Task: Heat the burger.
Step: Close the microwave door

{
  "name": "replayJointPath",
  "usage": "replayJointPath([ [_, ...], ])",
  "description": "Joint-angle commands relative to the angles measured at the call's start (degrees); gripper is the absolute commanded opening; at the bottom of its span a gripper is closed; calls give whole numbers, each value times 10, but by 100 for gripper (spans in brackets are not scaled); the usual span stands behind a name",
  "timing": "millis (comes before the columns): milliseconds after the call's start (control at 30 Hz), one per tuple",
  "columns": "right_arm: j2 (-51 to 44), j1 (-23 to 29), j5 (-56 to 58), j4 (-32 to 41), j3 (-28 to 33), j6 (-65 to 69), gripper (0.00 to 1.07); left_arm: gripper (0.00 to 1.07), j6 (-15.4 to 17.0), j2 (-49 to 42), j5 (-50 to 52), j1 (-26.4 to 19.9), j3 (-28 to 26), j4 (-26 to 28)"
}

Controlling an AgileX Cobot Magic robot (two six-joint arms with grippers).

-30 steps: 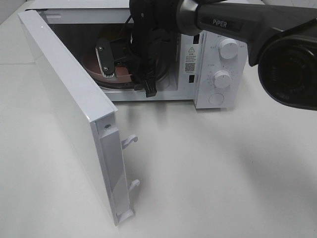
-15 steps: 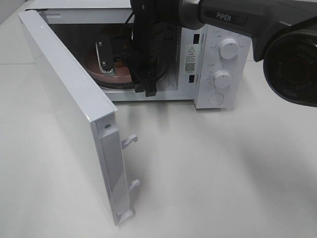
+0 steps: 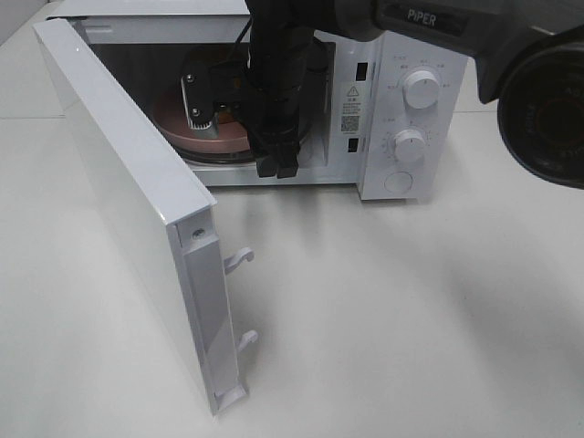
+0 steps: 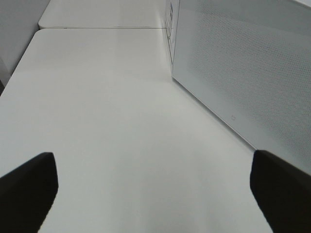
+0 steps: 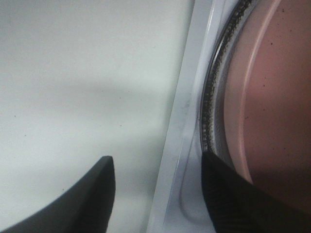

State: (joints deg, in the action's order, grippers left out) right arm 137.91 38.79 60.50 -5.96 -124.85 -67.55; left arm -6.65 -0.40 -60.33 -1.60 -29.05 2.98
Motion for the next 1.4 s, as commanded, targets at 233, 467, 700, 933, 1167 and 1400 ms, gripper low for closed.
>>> replayJointPath([
  [233, -11, -1, 62, 13, -1, 15, 53, 105, 3, -10, 4, 3, 1, 3],
  [467, -21, -1, 97, 19, -1, 32, 53, 105, 3, -10, 4, 3, 1, 3],
  [700, -43, 0, 104, 16, 17, 39, 53, 105, 3, -10, 4, 3, 1, 3],
  [933, -135, 0, 49, 24, 168, 33, 53, 105, 3, -10, 4, 3, 1, 3],
  [1167, -199, 0, 49, 28, 245, 61, 53, 105, 3, -10, 4, 3, 1, 3],
  [1400, -276, 1, 58, 19, 340, 116, 53, 105, 3, -10, 4, 3, 1, 3],
])
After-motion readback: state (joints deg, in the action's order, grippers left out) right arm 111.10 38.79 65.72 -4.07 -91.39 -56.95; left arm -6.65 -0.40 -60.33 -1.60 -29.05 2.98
